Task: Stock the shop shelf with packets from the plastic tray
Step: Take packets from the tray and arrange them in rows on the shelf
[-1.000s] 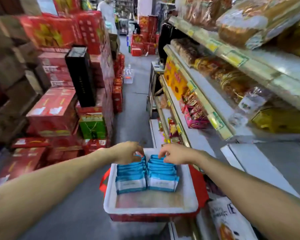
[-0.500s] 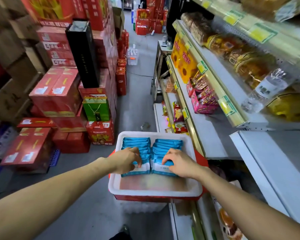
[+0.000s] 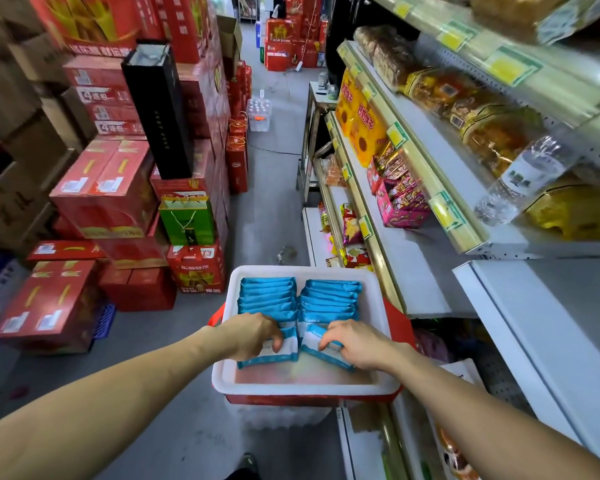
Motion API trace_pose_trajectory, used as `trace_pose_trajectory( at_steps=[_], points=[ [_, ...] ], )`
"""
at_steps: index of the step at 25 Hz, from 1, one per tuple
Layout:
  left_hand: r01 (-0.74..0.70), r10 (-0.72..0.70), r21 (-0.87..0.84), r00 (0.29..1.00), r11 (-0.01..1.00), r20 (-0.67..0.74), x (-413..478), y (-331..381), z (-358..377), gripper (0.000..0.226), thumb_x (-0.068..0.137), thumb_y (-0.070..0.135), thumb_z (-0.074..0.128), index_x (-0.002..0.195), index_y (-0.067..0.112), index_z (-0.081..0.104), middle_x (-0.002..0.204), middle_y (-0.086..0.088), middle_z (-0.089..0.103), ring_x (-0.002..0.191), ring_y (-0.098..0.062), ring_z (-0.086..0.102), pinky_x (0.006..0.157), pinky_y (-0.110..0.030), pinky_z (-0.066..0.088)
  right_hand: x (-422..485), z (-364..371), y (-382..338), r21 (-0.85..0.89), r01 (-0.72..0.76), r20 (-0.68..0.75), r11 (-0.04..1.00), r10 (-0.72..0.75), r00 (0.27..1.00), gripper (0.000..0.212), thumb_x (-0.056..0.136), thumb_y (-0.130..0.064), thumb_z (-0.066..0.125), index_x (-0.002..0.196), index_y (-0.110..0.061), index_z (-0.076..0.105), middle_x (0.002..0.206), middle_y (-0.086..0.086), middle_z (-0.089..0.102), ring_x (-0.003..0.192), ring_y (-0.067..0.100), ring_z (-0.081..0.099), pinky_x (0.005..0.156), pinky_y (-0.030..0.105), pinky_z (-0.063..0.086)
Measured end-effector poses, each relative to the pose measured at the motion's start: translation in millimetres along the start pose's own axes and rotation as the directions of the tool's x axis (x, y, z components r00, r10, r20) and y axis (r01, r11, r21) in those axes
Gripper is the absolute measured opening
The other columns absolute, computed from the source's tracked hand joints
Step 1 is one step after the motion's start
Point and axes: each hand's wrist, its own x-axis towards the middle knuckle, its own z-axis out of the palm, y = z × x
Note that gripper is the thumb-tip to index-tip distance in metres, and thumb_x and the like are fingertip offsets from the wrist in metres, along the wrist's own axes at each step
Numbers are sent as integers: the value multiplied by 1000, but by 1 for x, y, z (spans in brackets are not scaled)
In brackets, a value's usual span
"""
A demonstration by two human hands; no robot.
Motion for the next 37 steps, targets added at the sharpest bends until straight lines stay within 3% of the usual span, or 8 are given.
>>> trace_pose_trajectory(
  at_steps=[6,17,20,23,26,29,32,37],
  points=[
    [-38,38,-3,999,999,-26,4,-5,-56,52,84,3,51,111,41,71,131,15,66,115,-15,62,103,-36,49,-5,-49,4,46,-15,-12,999,16,1000,65,88,9,46,125,-39,69,125,-7,59,117,16,54,97,31,45],
    [-177,192,77,929,981,-315,8,35,-332,49,87,11,60,107,54,72,119,14,68,104,-9,63,100,-36,51,-104,-322,-13,-37,-82,-348,996,64,935,66,88,4,44,119,-48,71,134,-5,57,111,18,56,97,40,52],
    [-280,307,127,885,952,-351,2,77,-407,48,92,4,63,109,47,76,123,14,67,107,-5,62,101,-29,49,-155,-382,-14,-102,-142,-429,985,86,899,62,89,4,52,121,-46,71,128,-8,59,103,11,56,85,25,45],
    [-410,448,181,815,894,-367,0,133,-474,50,91,1,62,107,47,76,120,14,70,109,-12,64,101,-39,51,-226,-428,-9,-92,-200,-491,976,130,861,57,89,2,62,124,-41,72,116,-18,62,92,1,58,80,14,46],
    [-548,595,233,722,803,-353,13,205,-524,48,96,3,61,107,47,76,121,10,69,111,-22,63,102,-49,50,-309,-451,2,-86,-292,-573,953,192,797,53,86,0,69,123,-38,73,119,-13,68,101,9,59,88,25,46],
    [-686,743,287,595,669,-307,35,294,-541,44,96,5,62,108,45,76,119,-1,72,108,-32,64,98,-56,51,-395,-446,14,-21,-422,-629,906,317,710,55,82,2,71,118,-40,76,102,-30,70,91,0,60,80,25,46],
    [-784,828,273,504,558,-246,57,391,-530,46,92,1,62,105,42,78,115,4,74,105,-23,66,93,-42,54,-486,-412,24,49,-582,-636,812,475,608,53,85,0,71,118,-40,76,98,-22,71,83,2,60,70,23,46],
    [-868,915,289,384,404,-125,70,512,-496,48,90,-5,63,103,38,80,109,13,72,98,-9,64,85,-29,52,-601,-330,27,272,-733,-550,623,726,413,53,89,-6,71,111,-54,73,122,-23,64,106,9,60,97,33,49]
  ],
)
